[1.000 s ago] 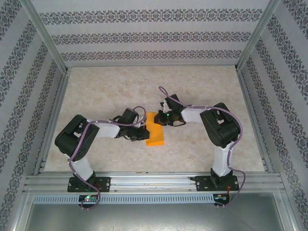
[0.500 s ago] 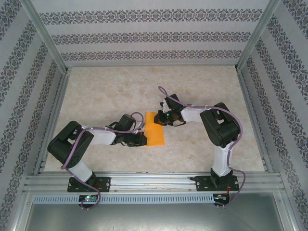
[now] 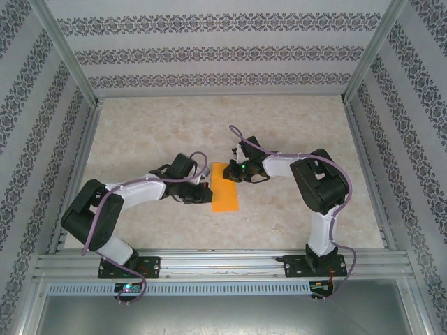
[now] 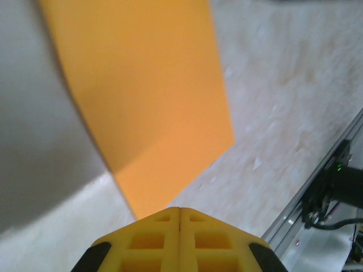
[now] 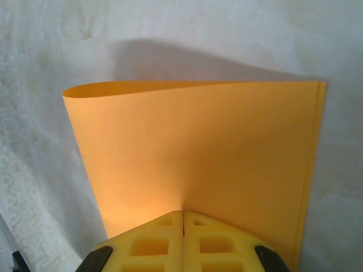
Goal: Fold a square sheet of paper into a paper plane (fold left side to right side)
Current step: First fold the square sheet of paper in half at the center of the table.
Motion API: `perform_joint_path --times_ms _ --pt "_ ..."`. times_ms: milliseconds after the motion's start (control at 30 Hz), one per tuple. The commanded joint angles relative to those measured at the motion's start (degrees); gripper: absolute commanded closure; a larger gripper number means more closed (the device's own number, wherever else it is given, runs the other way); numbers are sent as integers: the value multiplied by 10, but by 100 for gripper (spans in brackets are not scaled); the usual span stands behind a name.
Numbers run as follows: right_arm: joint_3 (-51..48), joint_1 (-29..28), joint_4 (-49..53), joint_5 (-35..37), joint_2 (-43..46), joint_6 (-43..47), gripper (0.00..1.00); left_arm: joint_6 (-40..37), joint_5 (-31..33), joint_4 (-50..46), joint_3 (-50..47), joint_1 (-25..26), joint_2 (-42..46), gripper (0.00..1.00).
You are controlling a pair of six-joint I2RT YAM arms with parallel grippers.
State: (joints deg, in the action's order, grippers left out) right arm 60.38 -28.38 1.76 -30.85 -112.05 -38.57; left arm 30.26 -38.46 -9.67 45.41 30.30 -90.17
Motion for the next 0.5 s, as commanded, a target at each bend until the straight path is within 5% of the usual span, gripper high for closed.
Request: perform_joint_path --times_ms 0,467 --pt "-16 -4 61 62 -26 16 100 -26 2 -6 36 -16 -36 98" --pt "-11 -10 60 56 -24 15 100 -44 -22 31 110 -28 -176 98"
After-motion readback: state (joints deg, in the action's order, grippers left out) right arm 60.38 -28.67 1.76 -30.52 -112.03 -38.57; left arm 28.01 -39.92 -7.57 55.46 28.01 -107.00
